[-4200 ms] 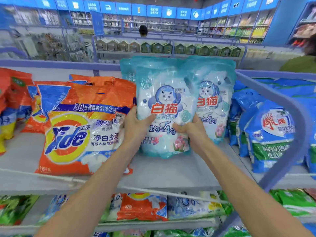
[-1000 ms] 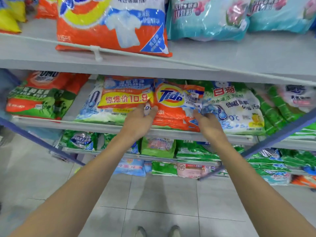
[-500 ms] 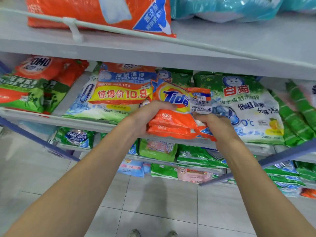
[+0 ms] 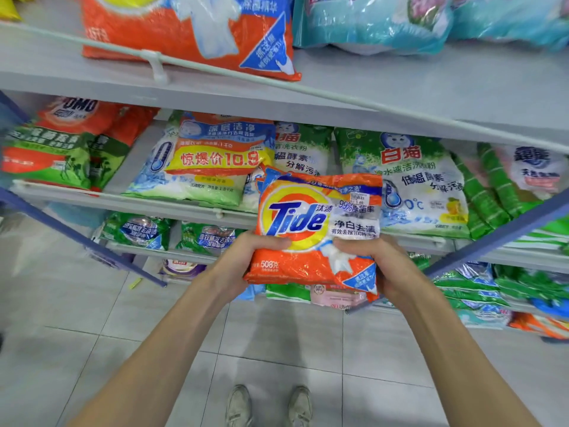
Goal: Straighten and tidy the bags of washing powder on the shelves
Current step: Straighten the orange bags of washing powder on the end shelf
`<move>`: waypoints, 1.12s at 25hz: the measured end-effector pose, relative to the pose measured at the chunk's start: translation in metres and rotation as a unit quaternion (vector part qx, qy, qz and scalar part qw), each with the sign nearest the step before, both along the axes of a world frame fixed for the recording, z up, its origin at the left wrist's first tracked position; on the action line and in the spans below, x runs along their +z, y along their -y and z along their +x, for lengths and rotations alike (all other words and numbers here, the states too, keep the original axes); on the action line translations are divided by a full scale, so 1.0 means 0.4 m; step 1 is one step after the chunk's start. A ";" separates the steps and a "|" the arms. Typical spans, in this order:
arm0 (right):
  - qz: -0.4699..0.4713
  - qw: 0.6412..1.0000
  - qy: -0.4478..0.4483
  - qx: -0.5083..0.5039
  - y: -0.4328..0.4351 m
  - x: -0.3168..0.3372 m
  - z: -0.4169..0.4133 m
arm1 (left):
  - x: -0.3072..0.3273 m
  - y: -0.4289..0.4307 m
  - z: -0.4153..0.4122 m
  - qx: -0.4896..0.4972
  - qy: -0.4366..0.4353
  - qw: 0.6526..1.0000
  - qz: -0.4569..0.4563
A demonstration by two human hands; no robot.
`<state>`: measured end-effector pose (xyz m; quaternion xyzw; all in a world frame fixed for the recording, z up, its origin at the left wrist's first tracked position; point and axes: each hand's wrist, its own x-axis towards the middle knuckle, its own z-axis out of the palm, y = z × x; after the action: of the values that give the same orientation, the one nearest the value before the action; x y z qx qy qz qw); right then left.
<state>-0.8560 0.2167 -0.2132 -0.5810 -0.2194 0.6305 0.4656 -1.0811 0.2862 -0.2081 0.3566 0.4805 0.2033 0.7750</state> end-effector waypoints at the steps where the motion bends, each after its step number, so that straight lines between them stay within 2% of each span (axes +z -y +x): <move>1: 0.013 1.000 0.005 0.000 0.017 0.019 -0.015 | 0.018 0.020 -0.017 0.011 0.004 1.000 0.009; 5: 0.064 0.998 -0.007 0.011 0.064 0.112 -0.082 | 0.107 0.087 -0.094 0.064 0.007 0.996 0.062; 9: 0.079 0.994 -0.057 0.042 0.091 0.206 -0.160 | 0.202 0.152 -0.188 0.107 0.008 0.988 0.107; 14: 0.128 0.989 -0.021 0.076 0.057 0.304 -0.271 | 0.301 0.176 -0.308 0.144 0.033 0.981 0.123; 19: 0.193 0.979 -0.019 0.063 -0.048 0.398 -0.406 | 0.397 0.085 -0.431 0.168 0.022 0.975 0.143; 21: 0.216 0.975 -0.007 0.059 -0.100 0.432 -0.469 | 0.438 0.034 -0.482 0.165 0.034 0.971 0.172; 25: 0.253 0.965 0.033 0.053 -0.207 0.502 -0.616 | 0.515 -0.084 -0.617 0.155 -0.008 0.961 0.231; 28: 0.276 0.959 0.056 0.036 -0.276 0.535 -0.715 | 0.548 -0.166 -0.714 0.138 -0.009 0.949 0.284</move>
<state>-1.1419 0.3270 0.0009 -0.4555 -0.4317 0.5284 0.5717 -1.3665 0.3524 0.0110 0.4940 0.4542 0.4335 0.6015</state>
